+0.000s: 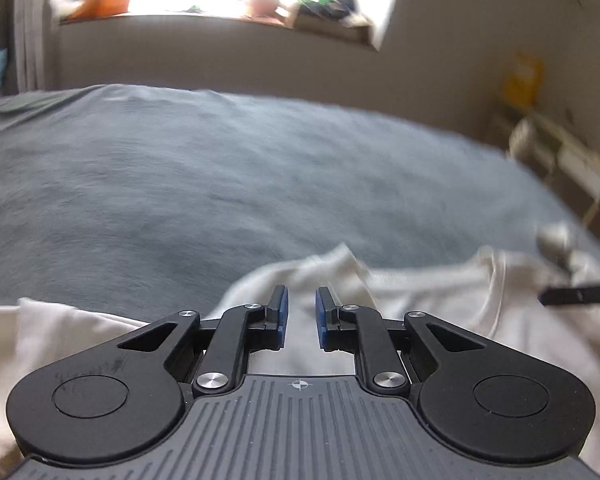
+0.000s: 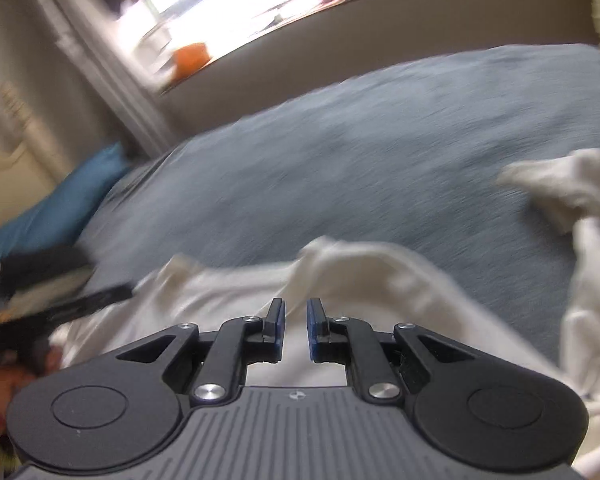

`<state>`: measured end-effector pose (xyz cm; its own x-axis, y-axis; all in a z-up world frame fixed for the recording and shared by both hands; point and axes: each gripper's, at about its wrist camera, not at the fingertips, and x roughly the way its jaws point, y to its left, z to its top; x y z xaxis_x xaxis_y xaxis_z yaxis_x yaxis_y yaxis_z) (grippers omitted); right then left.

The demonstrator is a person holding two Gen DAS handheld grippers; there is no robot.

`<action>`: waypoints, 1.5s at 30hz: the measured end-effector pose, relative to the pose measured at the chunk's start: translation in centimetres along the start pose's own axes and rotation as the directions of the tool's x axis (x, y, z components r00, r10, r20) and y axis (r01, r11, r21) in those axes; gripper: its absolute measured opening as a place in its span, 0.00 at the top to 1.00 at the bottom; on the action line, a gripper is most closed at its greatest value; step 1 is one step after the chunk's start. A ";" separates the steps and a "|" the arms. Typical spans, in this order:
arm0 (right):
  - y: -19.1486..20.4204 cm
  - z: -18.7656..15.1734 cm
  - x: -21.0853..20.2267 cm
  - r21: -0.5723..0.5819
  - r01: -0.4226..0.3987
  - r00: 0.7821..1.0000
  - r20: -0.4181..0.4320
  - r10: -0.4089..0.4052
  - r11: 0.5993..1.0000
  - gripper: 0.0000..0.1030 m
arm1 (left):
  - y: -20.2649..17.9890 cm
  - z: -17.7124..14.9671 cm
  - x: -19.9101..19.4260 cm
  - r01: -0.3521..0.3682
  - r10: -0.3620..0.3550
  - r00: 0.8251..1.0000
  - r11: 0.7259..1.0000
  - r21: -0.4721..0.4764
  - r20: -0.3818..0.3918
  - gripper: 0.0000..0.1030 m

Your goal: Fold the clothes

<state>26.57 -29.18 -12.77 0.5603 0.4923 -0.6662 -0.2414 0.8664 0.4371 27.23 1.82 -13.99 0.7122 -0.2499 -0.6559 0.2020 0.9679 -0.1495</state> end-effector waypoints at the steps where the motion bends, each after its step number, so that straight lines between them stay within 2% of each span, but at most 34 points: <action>1: -0.3 0.4 1.4 0.013 0.012 1.000 -0.020 -0.011 1.000 0.89 | -0.5 0.0 1.0 -0.029 0.029 0.999 0.999 0.013 -0.019 0.85; 3: -1.5 1.0 3.8 0.073 0.075 0.997 -0.034 -0.073 0.995 0.92 | -0.5 0.1 1.6 -0.087 0.087 0.996 0.996 -0.016 -0.001 0.84; 4: -2.3 1.2 4.3 0.119 0.091 0.996 -0.011 -0.090 0.989 0.95 | -0.5 0.3 1.6 -0.110 0.111 0.994 0.993 -0.042 0.013 0.84; 8: -5.3 2.1 0.5 0.327 0.146 0.974 0.115 -0.193 0.934 0.91 | 1.0 1.5 -1.1 -0.121 0.126 0.992 0.986 -0.118 0.032 0.85; 9: -5.6 2.1 -0.8 0.330 0.149 0.972 0.123 -0.199 0.932 0.91 | 1.3 1.7 -2.3 -0.118 0.123 0.992 0.988 -0.104 0.035 0.84; 12: -5.4 1.1 -5.1 0.289 0.116 0.985 0.089 -0.148 0.950 0.90 | 2.5 2.2 -6.7 -0.110 0.112 0.992 0.993 -0.043 0.049 0.84; 16: -3.6 -1.9 -11.9 0.251 0.010 0.997 0.073 -0.029 0.968 0.90 | 3.8 2.2 -13.5 -0.108 0.109 0.993 0.994 -0.014 0.049 0.84; 20: -0.5 -4.4 -17.7 0.189 -0.082 0.996 0.033 0.077 0.979 0.90 | 4.7 1.9 -20.6 -0.100 0.100 0.995 0.995 0.006 0.017 0.84; 23: 2.1 -5.9 -20.5 0.160 -0.177 0.984 -0.006 0.180 0.971 0.89 | 4.5 0.3 -23.8 -0.054 0.055 0.998 0.998 0.043 -0.009 0.84; 26: 4.5 -8.0 -21.4 0.101 -0.112 0.992 -0.045 0.117 0.989 0.89 | 4.3 -1.6 -24.9 -0.028 0.029 0.999 0.998 0.049 -0.029 0.84; 28: 3.9 -10.0 -20.8 0.063 -0.024 0.996 -0.088 0.029 0.998 0.88 | 4.4 -2.8 -25.1 -0.017 0.018 0.999 0.999 0.048 -0.037 0.84; 30: 3.2 -12.1 -20.2 0.023 0.067 0.989 -0.130 -0.064 0.997 0.88 | 4.6 -4.0 -25.3 -0.006 0.008 0.999 0.999 0.046 -0.044 0.84; 33: 2.0 -15.2 -19.2 -0.045 0.199 0.961 -0.185 -0.204 0.979 0.88 | 6.3 -4.8 -27.2 -0.017 0.018 1.000 1.000 0.010 -0.022 0.84; 36: 0.8 -18.3 -18.3 -0.119 0.322 0.912 -0.229 -0.341 0.939 0.89 | 7.9 -6.1 -29.6 -0.025 0.025 0.999 1.000 -0.006 -0.035 0.84; 38: -0.7 -19.6 -20.1 -0.081 0.384 0.890 -0.231 -0.392 0.920 0.91 | 8.1 -7.3 -30.3 -0.015 0.015 0.998 1.000 -0.005 -0.055 0.84; 41: -0.5 -19.1 -22.2 -0.059 0.436 0.882 -0.169 -0.439 0.898 0.89 | 6.6 -9.5 -29.5 0.030 -0.028 0.994 0.999 0.022 -0.108 0.84; 43: 1.1 -18.1 -21.7 -0.087 0.387 0.910 -0.126 -0.395 0.918 0.90 | 5.4 -11.1 -28.5 0.085 -0.080 0.985 0.996 0.025 -0.154 0.84; 45: 2.7 -17.6 -20.5 -0.138 0.335 0.931 -0.102 -0.350 0.932 0.90 | 3.5 -13.0 -27.0 0.165 -0.158 0.964 0.986 0.017 -0.213 0.84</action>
<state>0.52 -35.41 -8.56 0.5254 0.1635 -0.8350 -0.1463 0.9841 0.1007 -0.03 12.26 -6.37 0.5114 -0.3879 -0.7668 0.3280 0.9129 -0.2430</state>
